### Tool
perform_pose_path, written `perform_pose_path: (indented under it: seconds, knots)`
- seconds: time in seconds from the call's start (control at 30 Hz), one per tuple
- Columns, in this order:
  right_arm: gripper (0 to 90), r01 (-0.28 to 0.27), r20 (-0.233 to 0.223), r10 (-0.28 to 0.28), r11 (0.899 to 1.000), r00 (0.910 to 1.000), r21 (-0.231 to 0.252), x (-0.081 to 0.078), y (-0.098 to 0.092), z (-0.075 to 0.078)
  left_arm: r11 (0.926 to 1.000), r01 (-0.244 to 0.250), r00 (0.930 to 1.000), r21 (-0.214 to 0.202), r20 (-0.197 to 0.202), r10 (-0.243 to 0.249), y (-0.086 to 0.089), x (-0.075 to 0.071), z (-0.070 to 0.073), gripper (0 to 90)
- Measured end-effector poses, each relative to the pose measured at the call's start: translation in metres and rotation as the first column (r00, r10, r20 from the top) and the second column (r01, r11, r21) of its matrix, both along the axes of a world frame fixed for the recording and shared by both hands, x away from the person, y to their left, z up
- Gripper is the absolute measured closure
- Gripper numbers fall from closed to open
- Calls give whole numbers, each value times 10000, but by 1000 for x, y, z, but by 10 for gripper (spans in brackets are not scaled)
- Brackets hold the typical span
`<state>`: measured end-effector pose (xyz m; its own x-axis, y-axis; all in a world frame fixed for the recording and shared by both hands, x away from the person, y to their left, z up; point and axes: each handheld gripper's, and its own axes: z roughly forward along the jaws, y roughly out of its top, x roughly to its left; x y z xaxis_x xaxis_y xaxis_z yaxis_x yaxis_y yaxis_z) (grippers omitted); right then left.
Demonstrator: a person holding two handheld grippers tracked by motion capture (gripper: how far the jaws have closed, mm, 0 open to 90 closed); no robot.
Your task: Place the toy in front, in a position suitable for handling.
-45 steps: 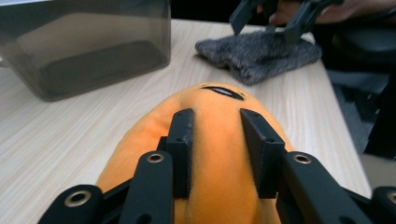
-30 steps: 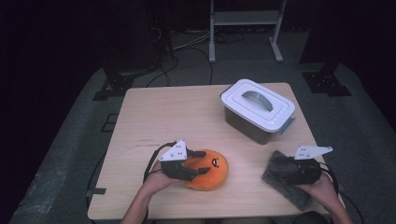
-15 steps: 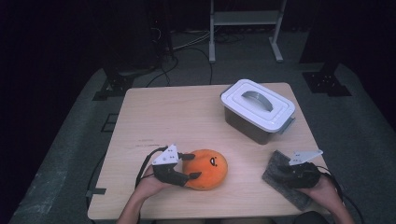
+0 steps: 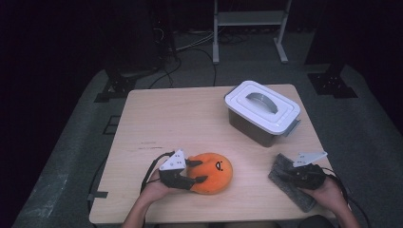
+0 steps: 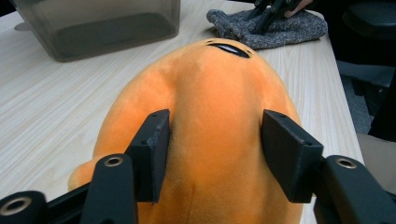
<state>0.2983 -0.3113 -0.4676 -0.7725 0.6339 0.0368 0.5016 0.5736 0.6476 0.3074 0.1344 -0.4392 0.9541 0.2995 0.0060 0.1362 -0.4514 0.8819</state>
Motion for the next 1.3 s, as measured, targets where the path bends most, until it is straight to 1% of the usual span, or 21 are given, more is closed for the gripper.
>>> perform_pose_path:
  seconds: [0.07,0.13,0.2,0.27,0.33,0.4,0.43,0.5,0.57,0.6,0.63,0.7,0.73,0.83,0.87,0.93,1.0,1.03,1.1,1.17,1.3]
  knots:
    - [782,-105,60,105,9999,9999,-34,0,1,2,10000,32,10000,-20,-9,-33,0,0,-1,446]
    - [782,-295,173,290,9992,9994,263,0,4,7,10000,45,10000,-31,-22,-46,0,1,-1,448]
    - [782,-645,408,622,9962,9972,589,-2,11,15,10000,51,10000,-49,-27,-51,0,1,-1,449]
    - [781,-999,682,937,9904,9933,951,-4,21,25,10000,58,10000,-78,-45,-58,0,2,-2,450]
    - [781,-1434,948,1326,9826,9866,1180,-5,34,36,10000,48,10000,-82,-49,-48,0,2,-2,450]
    - [781,-1910,1237,1737,9708,9770,1452,-6,48,48,10000,40,10000,-81,-31,-41,-1,2,-2,450]
    - [781,-2158,1393,1940,9625,9711,1643,-6,54,53,10000,38,10000,-81,-25,-38,-1,2,-2,451]
    - [781,-2598,1716,2295,9483,9581,1824,-5,69,64,10000,37,10000,-67,-6,-37,-2,1,-2,451]
    - [780,-3013,1936,2626,9303,9453,2092,-4,84,72,10000,39,10000,-53,37,-39,-2,1,-2,451]
    - [781,-3186,2024,2771,9232,9393,2149,-3,91,75,10000,44,10000,-52,49,-43,-3,1,-2,451]
    - [780,-3333,2109,2895,9178,9337,2156,-2,99,77,10000,47,10000,-60,66,-47,-3,1,-2,452]
    - [780,-3548,2188,3070,9061,9262,2305,2,112,77,9999,65,9999,-82,106,-64,-5,1,-2,454]
    - [780,-3616,2193,3132,9024,9240,2345,4,119,77,9999,102,9999,-68,127,-101,-6,1,-2,455]
    - [779,-3845,2242,3311,8837,9166,2669,10,134,73,9998,202,9996,-95,204,-200,-11,0,-2,455]
    - [778,-3871,2246,3332,8816,9157,2702,11,139,71,9996,253,9993,-81,261,-251,-13,-1,-2,454]
    - [777,-3869,2222,3343,8830,9159,2659,12,142,70,9996,273,9992,-88,292,-271,-14,-1,-2,454]
    - [777,-3755,2093,3294,8938,9207,2452,15,146,62,9996,278,9991,-89,327,-275,-14,-2,-2,454]
    - [777,-3703,2030,3258,8952,9234,2480,15,146,59,9995,288,9991,-95,328,-285,-14,-2,-2,454]
    - [775,-3628,1941,3186,8917,9278,2708,15,143,53,9995,294,9989,-90,357,-291,-14,-2,-2,453]
    - [776,-3524,1928,3072,8925,9319,2814,14,140,50,9996,289,9989,-71,365,-286,-14,-2,-1,452]
    - [775,-3342,1746,2923,8903,9403,3093,16,133,44,9995,307,9987,-5,409,-306,-11,-1,0,444]
